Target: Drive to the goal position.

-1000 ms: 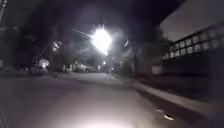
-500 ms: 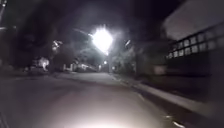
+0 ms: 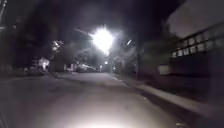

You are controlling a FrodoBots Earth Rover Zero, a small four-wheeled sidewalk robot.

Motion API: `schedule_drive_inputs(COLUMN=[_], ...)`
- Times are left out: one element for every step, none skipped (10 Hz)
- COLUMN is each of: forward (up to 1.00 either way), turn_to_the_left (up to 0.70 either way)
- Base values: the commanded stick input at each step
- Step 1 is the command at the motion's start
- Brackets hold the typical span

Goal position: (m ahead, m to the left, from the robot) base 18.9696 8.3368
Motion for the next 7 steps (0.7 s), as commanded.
schedule_drive_inputs(forward=[0.5,0.5,0.5,0.5,0.5,0.5,0.5], turn_to_the_left=[0.0,0.0,0.0,0.0,0.0,0.0,0.0])
